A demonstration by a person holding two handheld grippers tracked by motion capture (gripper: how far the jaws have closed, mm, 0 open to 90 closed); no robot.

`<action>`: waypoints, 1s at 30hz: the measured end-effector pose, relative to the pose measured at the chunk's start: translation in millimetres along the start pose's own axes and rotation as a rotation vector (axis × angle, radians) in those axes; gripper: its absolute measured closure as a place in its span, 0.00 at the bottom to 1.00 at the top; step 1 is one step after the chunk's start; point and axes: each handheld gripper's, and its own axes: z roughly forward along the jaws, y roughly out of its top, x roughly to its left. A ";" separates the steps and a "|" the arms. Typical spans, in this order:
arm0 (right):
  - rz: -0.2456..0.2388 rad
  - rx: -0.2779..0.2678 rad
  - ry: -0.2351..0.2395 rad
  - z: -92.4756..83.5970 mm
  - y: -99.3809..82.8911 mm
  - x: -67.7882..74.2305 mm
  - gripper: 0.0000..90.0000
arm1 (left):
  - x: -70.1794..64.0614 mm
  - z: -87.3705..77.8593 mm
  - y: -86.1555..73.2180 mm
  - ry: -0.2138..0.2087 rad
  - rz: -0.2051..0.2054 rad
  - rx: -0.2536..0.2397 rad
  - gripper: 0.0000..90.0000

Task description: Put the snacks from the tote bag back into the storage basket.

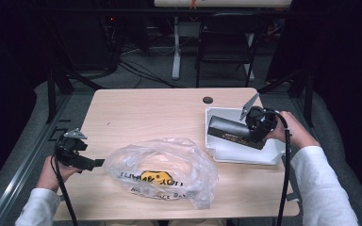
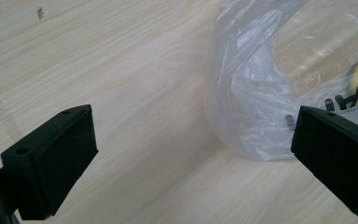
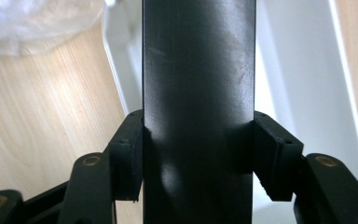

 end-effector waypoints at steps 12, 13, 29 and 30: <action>-0.061 0.042 0.075 52.0 -18.8 -10.5 0.48 | 1.7 2.6 -2.2 0.000 -0.007 0.012 0.00; -0.068 0.045 0.082 54.4 -19.4 -11.1 0.48 | 1.0 3.3 -2.3 0.004 -0.007 0.013 0.00; -0.145 0.071 0.118 87.7 -21.2 -9.2 0.47 | -0.5 8.2 -3.0 -0.008 0.005 0.045 0.00; -0.140 0.079 0.113 89.3 -21.0 -9.7 0.45 | -0.5 8.2 -3.0 -0.008 0.005 0.046 0.00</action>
